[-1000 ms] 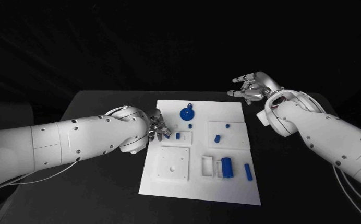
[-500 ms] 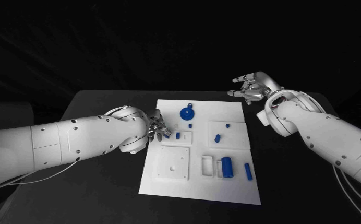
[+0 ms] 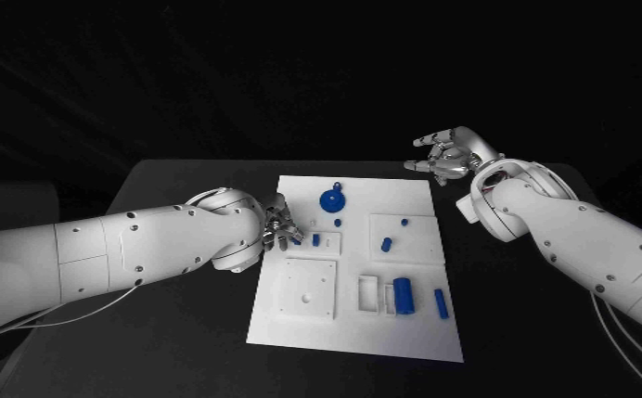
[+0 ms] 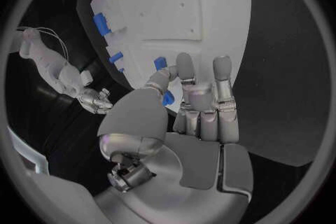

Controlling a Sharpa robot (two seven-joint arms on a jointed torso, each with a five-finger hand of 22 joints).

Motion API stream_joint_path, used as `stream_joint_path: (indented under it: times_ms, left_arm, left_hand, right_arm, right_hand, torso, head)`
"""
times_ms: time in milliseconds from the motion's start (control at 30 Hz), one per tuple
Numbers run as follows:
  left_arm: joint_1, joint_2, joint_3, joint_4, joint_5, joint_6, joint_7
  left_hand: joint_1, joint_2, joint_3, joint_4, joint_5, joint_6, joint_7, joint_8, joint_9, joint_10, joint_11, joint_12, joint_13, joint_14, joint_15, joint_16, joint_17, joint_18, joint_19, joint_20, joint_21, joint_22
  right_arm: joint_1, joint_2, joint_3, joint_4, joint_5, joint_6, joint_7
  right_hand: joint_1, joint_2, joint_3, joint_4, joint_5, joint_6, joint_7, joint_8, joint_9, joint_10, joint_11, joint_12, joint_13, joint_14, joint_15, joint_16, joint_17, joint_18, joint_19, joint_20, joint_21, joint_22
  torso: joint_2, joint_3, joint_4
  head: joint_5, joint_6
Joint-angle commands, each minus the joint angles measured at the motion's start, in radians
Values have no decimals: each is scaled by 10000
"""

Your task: Assemble the parts on the task board

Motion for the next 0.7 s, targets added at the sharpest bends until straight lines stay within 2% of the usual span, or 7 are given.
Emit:
stream_joint_path:
  times_ms: [33,333,700]
  left_arm:
    - [-78,48,-37,-15,68,374,-90]
    - [-137,135,-37,-60,76,458,-82]
    - [-155,212,-37,-107,54,588,-77]
  left_hand:
    - [-77,56,63,-108,40,1047,-953,44,48,470,-92,58,-9,74,-7,43,31,64,5,46,33,178]
    - [-121,7,15,-33,56,1123,-1012,225,234,471,-113,100,-11,77,-16,79,115,60,7,54,20,173]
    - [-109,-24,22,-8,65,1106,-1019,271,308,469,-116,107,-20,79,-16,89,153,63,6,60,19,175]
  right_arm:
    - [-12,9,4,3,-14,118,65]
    - [-27,14,4,0,-14,119,71]
    - [-50,17,4,-5,2,121,82]
  right_hand:
    - [-45,11,3,9,31,-50,1,-37,-3,-59,-41,21,-13,-27,-43,-36,-17,137,221,6,-38,383]
    - [-45,11,3,9,31,-50,1,-37,-3,-59,-41,21,-13,-27,-43,-36,-17,137,221,6,-38,383]
    - [-45,11,3,9,31,-50,1,-37,-3,-59,-41,21,-13,-27,-43,-36,-17,137,221,6,-38,383]
  torso:
    - [4,4,-1]
    - [0,7,-6]
    - [2,9,0]
  head:
    - [-4,-5]
    - [-13,-7]
    - [-37,-27]
